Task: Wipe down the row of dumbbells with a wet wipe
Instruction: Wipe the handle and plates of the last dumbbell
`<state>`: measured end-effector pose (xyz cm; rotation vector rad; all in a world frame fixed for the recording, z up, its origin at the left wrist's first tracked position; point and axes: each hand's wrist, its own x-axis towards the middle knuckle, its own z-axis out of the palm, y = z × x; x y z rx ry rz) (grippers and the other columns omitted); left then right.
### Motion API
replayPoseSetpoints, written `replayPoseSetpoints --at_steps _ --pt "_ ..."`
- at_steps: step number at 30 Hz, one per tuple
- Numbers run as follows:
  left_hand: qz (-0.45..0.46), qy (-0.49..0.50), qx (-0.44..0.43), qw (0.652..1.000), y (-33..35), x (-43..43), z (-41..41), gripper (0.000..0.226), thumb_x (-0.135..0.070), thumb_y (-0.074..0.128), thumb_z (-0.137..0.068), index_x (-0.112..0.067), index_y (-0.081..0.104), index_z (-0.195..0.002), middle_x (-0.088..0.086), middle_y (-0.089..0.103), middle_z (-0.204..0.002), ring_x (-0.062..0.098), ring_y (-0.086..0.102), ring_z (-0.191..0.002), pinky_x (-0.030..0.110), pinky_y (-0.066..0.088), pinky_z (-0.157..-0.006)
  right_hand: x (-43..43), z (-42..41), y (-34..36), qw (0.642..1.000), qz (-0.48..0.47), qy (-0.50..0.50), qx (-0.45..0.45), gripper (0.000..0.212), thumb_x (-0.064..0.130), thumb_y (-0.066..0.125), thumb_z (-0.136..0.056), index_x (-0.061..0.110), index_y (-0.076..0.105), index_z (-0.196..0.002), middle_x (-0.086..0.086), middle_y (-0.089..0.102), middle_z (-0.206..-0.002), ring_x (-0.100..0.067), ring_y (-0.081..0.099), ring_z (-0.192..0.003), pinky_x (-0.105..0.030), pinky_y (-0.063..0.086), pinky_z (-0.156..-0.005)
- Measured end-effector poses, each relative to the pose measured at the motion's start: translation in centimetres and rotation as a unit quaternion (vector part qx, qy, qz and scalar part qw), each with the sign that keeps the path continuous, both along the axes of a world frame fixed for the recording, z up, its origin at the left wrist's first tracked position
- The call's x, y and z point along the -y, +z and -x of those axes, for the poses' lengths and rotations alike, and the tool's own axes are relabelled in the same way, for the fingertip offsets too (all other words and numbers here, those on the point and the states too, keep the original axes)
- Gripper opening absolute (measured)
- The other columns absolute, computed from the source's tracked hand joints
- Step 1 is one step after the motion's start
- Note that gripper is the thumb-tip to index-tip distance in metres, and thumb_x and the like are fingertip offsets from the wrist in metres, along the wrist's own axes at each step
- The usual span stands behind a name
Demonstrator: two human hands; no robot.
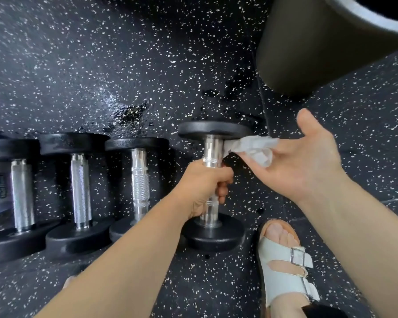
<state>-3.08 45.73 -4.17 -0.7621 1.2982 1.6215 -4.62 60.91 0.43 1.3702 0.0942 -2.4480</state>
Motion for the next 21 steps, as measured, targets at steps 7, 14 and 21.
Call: replayPoseSetpoints --at_steps 7,14,21 --pt "-0.011 0.008 0.028 1.000 0.2 -0.5 -0.9 0.031 0.015 0.051 -0.077 -0.013 0.044 -0.065 0.000 0.039 -0.046 0.011 0.035 -0.036 0.020 0.032 -0.039 2.7 1.3 -0.3 0.999 -0.018 0.040 0.030 0.073 0.056 0.041 -0.092 -0.012 0.047 -0.118 -0.017 0.057 -0.092 -0.030 0.056 -0.036 -0.025 0.046 -0.034" --pt "0.014 0.021 0.037 0.999 0.3 -0.5 -0.3 0.027 0.013 0.054 -0.076 -0.011 0.046 -0.067 -0.001 0.042 -0.046 0.011 0.036 -0.038 0.021 0.033 -0.040 0.9 0.1 -1.3 0.948 -0.287 0.139 0.019 0.025 -0.015 0.029 -0.071 0.005 0.042 -0.079 -0.012 0.047 -0.080 -0.023 0.051 -0.071 -0.031 0.042 -0.050" --pt "0.026 0.011 0.040 0.999 0.0 0.2 -0.3 0.025 0.012 0.055 -0.078 -0.011 0.045 -0.072 -0.001 0.044 -0.046 0.011 0.037 -0.040 0.022 0.033 -0.040 1.7 0.3 -1.3 0.748 -0.605 0.234 -0.143 0.029 0.000 0.056 -0.088 0.021 0.066 -0.071 0.013 0.068 -0.067 -0.004 0.061 -0.071 -0.026 0.054 -0.074"
